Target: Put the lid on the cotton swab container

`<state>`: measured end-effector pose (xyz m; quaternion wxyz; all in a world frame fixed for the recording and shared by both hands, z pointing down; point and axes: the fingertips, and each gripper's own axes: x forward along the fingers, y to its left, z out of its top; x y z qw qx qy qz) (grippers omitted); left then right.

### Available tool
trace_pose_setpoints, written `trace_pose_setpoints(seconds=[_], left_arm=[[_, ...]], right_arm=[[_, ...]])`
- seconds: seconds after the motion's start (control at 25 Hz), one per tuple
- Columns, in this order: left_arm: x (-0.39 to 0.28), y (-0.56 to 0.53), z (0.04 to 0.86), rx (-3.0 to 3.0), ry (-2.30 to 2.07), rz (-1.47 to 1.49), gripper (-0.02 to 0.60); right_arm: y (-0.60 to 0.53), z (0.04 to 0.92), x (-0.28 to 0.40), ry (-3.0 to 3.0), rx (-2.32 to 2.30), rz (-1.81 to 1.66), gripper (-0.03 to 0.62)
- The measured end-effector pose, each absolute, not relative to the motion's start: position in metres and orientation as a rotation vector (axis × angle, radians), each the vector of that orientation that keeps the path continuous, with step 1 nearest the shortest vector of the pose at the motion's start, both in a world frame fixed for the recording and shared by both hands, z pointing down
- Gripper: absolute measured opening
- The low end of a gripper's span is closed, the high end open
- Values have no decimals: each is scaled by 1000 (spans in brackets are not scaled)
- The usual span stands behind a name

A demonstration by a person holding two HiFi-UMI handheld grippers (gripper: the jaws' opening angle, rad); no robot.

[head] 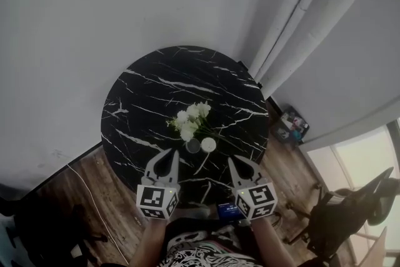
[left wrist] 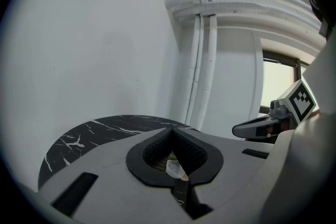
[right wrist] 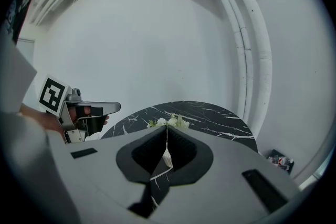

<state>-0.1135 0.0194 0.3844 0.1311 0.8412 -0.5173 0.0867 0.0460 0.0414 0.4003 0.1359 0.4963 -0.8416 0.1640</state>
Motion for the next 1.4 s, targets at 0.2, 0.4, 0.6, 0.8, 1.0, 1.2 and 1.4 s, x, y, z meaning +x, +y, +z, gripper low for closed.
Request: trace_pose_setpoints(seconds=[0.2, 0.4, 0.6, 0.8, 1.0, 1.2, 1.4], left_arm=[[-111, 10, 386, 2445, -1463, 235, 14], [-101, 3, 383, 2474, -1429, 228, 14], [-102, -5, 380, 2475, -1436, 218, 14], [-102, -17, 375, 2473, -1464, 210, 14], [-105, -17, 376, 2450, -1483, 210, 14], [-103, -13, 386, 2460, -1498, 281, 14], [-111, -14, 399, 2417, -1502, 316, 14]], right_arm=[[34, 395, 40, -2438, 1454, 458, 18], [29, 388, 49, -2429, 1495, 447, 18], [24, 384, 55, -2431, 1517, 440, 18], [16, 375, 56, -2502, 1495, 435, 18], [9, 378, 55, -2517, 1472, 449, 18], [7, 390, 51, -2516, 1422, 469, 18], [0, 400, 49, -2511, 1383, 494, 18]])
